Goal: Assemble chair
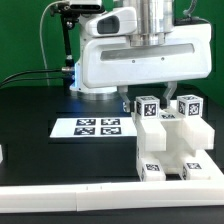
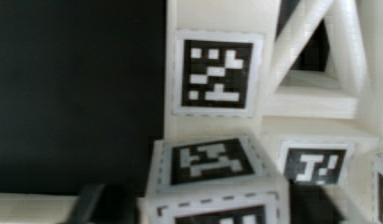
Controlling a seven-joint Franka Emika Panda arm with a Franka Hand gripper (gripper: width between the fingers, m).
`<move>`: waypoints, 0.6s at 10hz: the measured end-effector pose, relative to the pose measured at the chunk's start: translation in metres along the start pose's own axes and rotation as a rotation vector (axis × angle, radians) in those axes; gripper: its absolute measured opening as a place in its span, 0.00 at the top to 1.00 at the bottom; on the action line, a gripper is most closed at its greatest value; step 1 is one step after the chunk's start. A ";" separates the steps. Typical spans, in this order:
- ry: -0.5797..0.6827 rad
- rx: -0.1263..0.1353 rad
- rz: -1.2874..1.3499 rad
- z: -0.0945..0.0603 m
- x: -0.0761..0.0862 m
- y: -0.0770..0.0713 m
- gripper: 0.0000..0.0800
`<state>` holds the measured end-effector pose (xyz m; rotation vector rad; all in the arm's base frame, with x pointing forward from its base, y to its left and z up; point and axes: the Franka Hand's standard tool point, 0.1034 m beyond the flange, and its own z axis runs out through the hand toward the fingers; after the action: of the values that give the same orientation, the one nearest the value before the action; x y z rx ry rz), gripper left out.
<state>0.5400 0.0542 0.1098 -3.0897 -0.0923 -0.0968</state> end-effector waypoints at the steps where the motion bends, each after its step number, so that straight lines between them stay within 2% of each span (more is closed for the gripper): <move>1: 0.000 0.000 0.066 0.000 0.000 0.000 0.65; 3: 0.003 0.003 0.236 0.000 0.001 -0.001 0.65; 6: 0.019 0.013 0.787 -0.002 0.003 -0.005 0.65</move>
Offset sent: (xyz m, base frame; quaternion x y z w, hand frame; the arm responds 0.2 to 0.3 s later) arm 0.0050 -0.0077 0.0047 -0.0173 0.0408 0.3555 0.9336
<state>0.5426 0.0595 0.1121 -2.8576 1.0889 -0.0881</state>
